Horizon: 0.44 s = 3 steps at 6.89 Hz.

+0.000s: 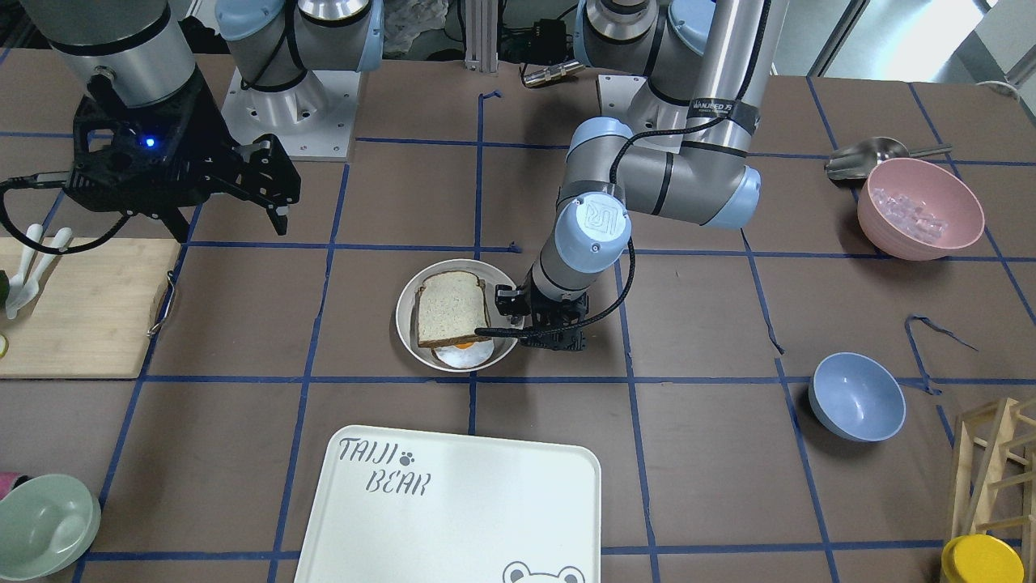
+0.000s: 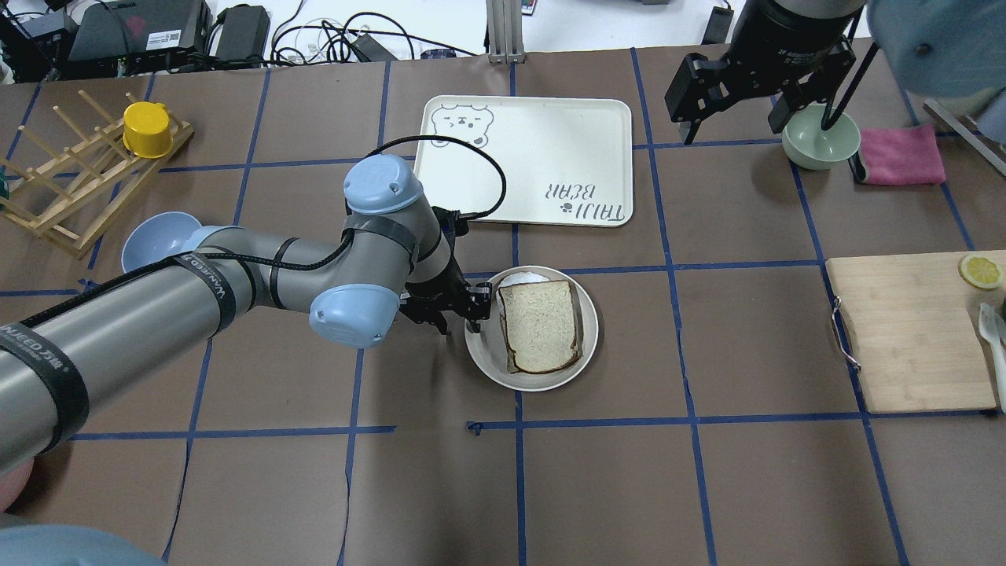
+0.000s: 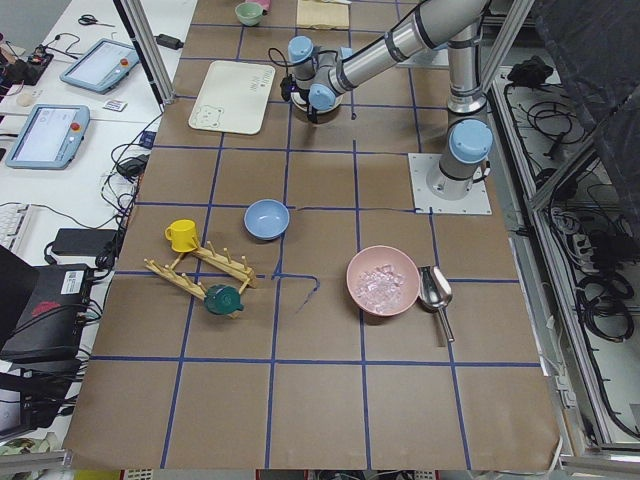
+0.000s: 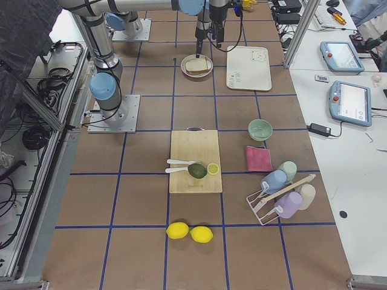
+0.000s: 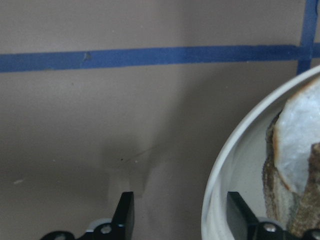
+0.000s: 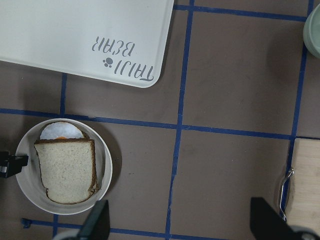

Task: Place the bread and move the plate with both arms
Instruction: 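Reach the left gripper to the plate rim and grasp it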

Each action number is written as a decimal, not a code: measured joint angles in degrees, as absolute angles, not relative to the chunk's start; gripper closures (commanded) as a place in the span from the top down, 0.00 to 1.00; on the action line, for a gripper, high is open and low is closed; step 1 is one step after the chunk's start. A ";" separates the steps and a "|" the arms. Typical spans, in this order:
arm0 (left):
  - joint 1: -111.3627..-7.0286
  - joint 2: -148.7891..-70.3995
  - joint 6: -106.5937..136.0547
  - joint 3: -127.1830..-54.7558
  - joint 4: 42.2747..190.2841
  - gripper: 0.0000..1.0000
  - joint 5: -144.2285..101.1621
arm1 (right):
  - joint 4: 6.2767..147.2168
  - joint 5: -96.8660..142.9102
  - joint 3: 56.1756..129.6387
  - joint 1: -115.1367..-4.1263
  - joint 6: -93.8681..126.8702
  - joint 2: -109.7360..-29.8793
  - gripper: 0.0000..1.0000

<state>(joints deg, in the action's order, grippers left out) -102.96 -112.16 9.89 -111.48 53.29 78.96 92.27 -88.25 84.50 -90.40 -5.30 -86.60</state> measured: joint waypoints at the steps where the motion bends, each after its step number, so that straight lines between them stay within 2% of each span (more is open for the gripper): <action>1: -102.98 -112.32 10.67 -111.38 53.23 0.00 77.85 | 92.31 -87.86 84.45 -90.28 -5.25 -86.89 1.00; 3: -103.00 -111.86 14.11 -110.65 52.77 0.00 77.12 | 92.32 -87.87 84.57 -90.33 -4.97 -87.38 1.00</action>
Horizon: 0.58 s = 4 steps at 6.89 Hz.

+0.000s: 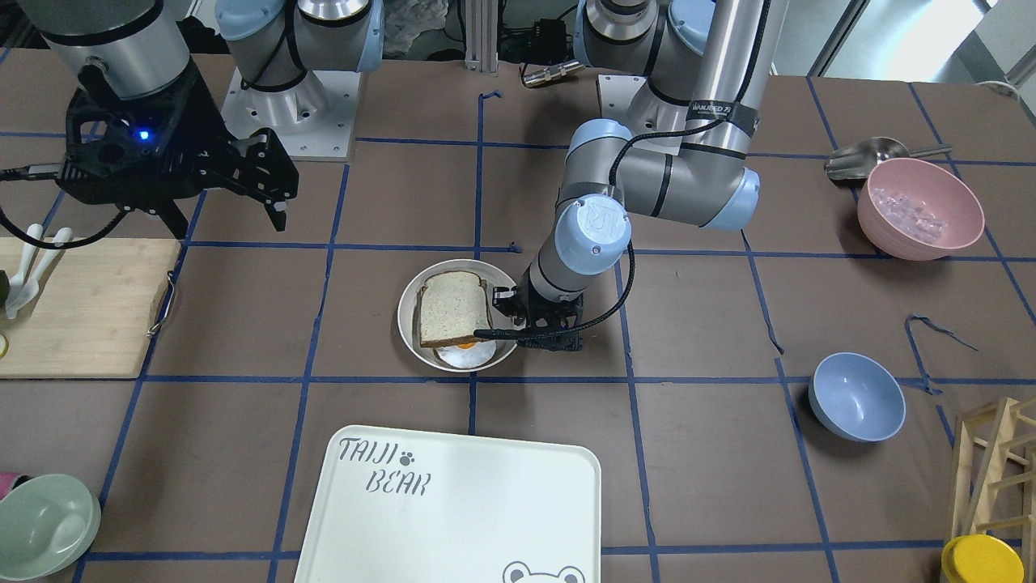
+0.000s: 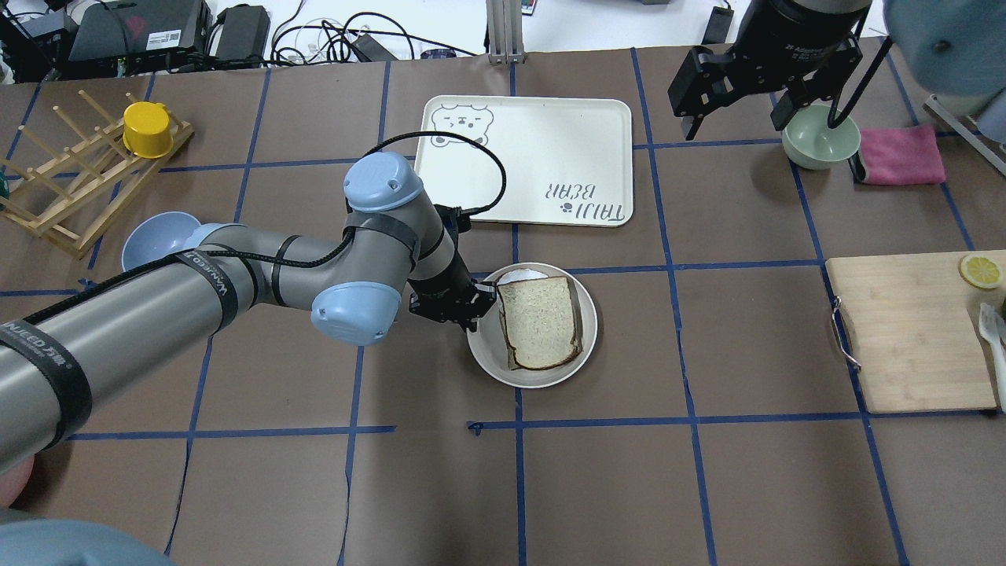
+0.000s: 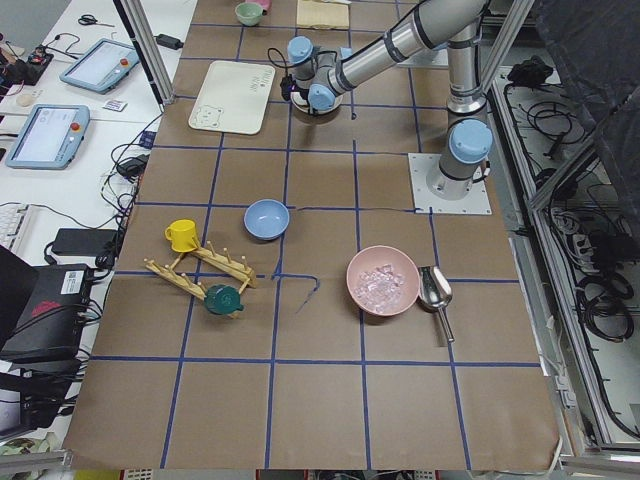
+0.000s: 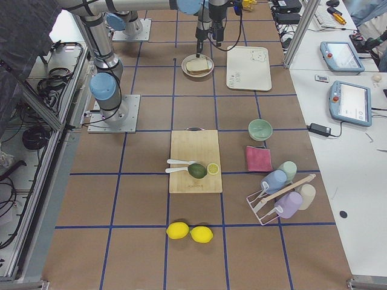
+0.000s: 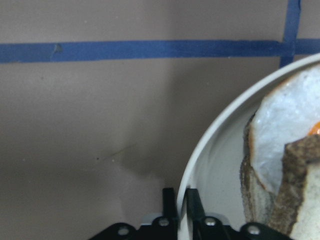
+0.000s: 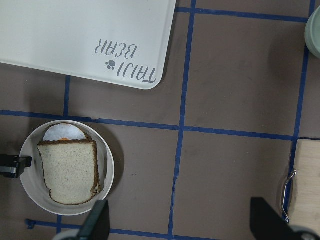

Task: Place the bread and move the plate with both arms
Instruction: 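Reach the left gripper to the plate rim and grasp it, then slide the plate with the left gripper onto the bear-printed tray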

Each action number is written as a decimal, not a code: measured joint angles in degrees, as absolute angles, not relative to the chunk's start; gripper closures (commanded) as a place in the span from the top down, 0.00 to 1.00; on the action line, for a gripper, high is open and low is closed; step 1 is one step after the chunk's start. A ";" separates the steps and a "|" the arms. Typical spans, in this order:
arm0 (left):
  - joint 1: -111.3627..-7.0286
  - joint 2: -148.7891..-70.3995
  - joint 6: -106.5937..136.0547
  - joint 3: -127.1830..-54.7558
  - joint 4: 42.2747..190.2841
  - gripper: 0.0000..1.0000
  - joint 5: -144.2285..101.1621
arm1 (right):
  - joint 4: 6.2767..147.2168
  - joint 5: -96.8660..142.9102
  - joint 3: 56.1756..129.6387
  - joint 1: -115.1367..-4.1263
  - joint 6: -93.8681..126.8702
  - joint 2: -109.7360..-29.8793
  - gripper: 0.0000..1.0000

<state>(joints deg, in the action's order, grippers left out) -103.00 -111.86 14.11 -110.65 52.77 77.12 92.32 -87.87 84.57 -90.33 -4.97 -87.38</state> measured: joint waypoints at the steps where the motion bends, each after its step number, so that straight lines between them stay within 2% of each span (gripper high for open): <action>1: -102.86 -111.11 14.79 -109.62 52.67 0.00 76.85 | 92.51 -87.87 84.64 -90.35 -4.94 -87.40 1.00; 4: -101.11 -110.27 14.42 -102.54 57.33 0.00 75.24 | 92.62 -87.81 84.78 -90.35 -4.92 -87.34 1.00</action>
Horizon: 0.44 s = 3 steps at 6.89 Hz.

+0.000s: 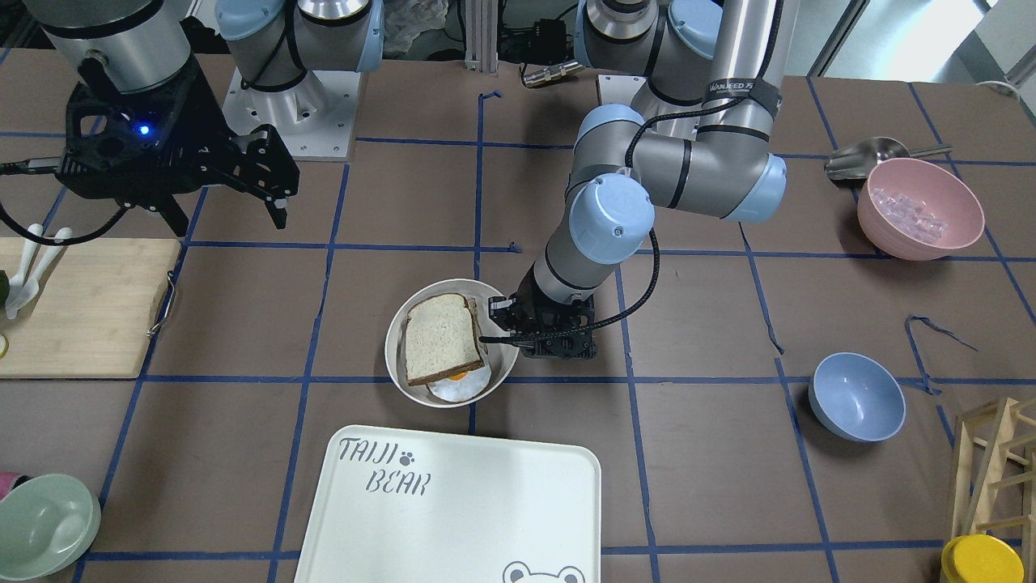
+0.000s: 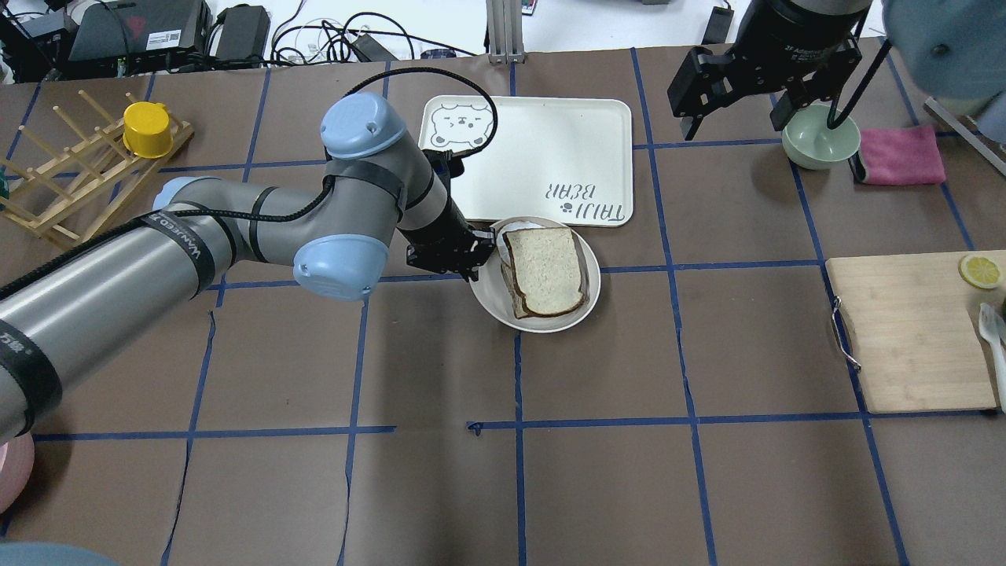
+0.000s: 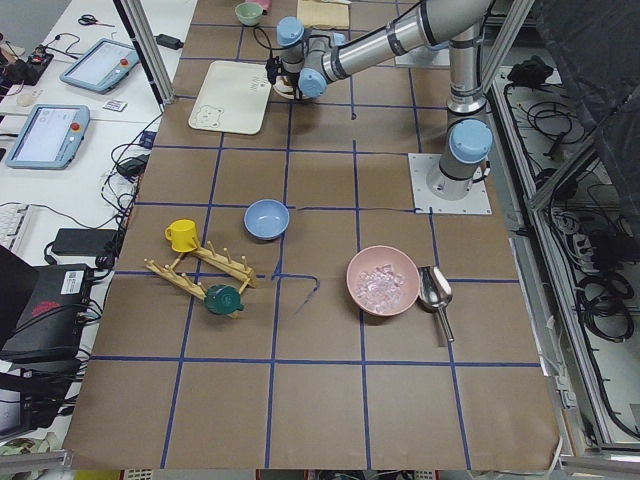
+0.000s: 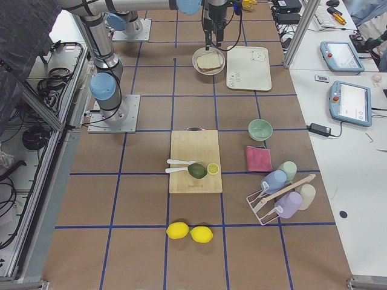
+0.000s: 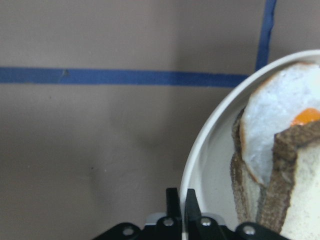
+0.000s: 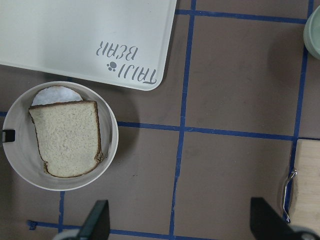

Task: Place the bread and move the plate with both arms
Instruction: 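Slide the plate with the left gripper onto the bear-printed tray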

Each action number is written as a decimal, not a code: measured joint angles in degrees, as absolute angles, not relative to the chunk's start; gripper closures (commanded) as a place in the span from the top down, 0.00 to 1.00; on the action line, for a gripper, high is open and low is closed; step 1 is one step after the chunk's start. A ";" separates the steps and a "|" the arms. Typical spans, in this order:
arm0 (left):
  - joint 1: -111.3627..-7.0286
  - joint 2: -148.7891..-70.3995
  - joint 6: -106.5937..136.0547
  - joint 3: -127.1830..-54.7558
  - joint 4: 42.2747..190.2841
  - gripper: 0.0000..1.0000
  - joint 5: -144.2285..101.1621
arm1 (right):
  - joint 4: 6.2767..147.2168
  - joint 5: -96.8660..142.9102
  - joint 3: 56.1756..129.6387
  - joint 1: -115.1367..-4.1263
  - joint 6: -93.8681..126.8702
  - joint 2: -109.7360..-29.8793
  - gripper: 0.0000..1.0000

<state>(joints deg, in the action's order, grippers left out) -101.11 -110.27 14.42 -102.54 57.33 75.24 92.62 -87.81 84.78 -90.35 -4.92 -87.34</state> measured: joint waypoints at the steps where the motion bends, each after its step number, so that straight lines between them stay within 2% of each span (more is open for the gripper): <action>1: -99.76 -110.13 12.84 -100.35 59.73 0.00 74.47 | 92.56 -87.80 84.83 -90.35 -4.92 -87.31 1.00; 3: -96.95 -112.87 6.33 -94.79 62.07 0.00 73.42 | 92.44 -87.80 84.89 -90.32 -4.92 -87.22 1.00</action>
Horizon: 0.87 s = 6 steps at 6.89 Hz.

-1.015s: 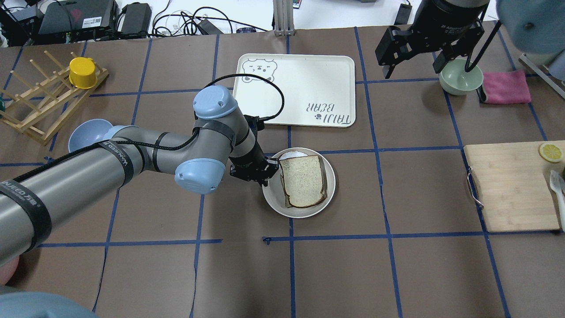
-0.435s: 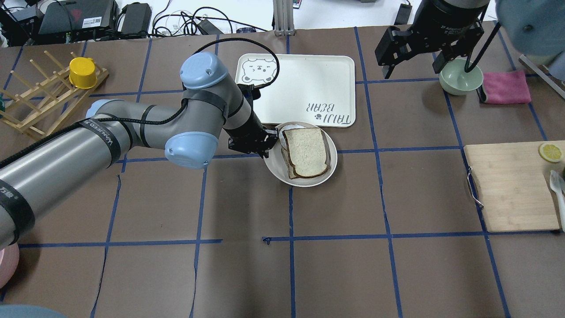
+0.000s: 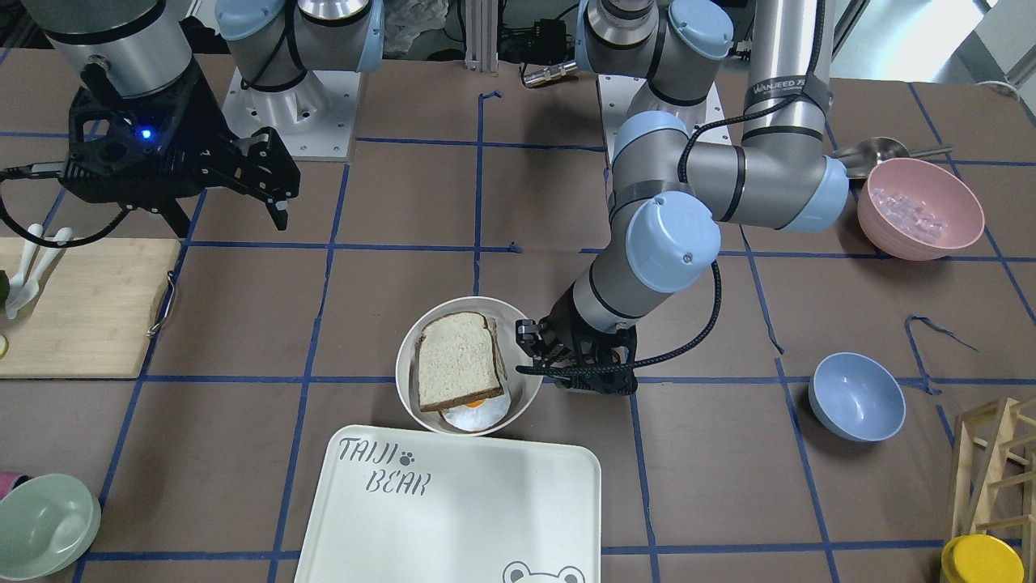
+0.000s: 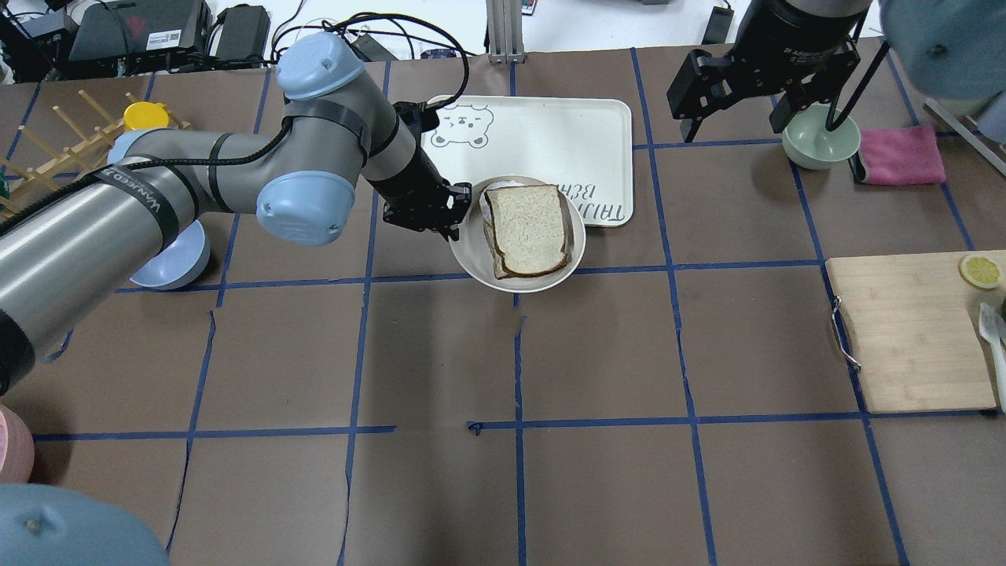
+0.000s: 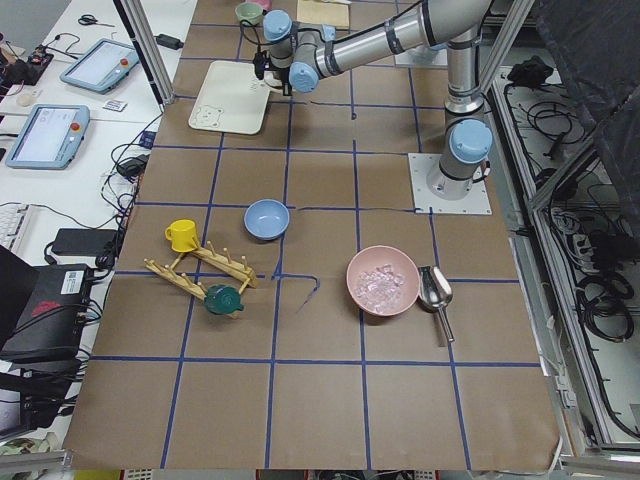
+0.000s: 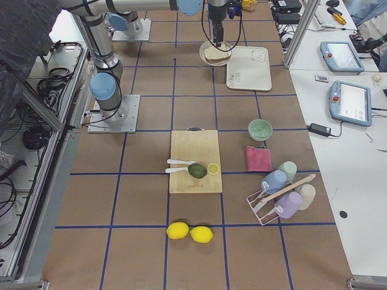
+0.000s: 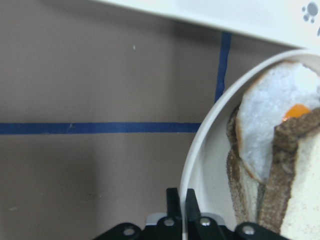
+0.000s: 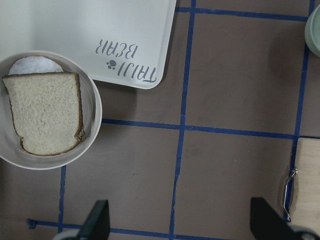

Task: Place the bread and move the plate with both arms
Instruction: 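Slide the plate with the left gripper onto the bear-printed tray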

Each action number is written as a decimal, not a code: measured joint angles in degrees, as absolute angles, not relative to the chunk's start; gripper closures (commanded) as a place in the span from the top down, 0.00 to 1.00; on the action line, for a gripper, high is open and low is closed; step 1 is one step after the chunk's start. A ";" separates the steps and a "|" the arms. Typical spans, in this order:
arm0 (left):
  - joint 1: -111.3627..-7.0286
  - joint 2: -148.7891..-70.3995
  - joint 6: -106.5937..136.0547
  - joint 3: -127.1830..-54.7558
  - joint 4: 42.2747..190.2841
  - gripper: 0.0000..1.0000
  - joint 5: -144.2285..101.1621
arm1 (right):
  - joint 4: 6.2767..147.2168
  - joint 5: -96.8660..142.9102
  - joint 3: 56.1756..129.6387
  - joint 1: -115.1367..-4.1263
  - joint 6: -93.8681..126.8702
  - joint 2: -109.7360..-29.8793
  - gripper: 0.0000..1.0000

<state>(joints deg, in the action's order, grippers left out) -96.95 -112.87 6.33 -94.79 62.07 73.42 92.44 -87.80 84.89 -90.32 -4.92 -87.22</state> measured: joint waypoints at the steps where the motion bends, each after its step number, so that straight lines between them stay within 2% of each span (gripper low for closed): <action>1: -96.22 -116.27 3.79 -89.97 62.39 0.00 73.33 | 92.44 -87.80 84.93 -90.31 -4.92 -87.20 1.00; 4: -95.82 -129.72 -5.06 -73.64 62.69 0.00 73.26 | 92.34 -87.86 84.99 -90.32 -4.92 -87.19 1.00; 6: -95.81 -136.44 -8.67 -66.73 62.64 0.00 73.11 | 92.18 -87.89 84.99 -90.33 -4.92 -87.19 1.00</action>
<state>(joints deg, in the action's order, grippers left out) -95.81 -136.44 -8.67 -66.73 62.64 73.11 92.18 -87.89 84.99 -90.33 -4.92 -87.19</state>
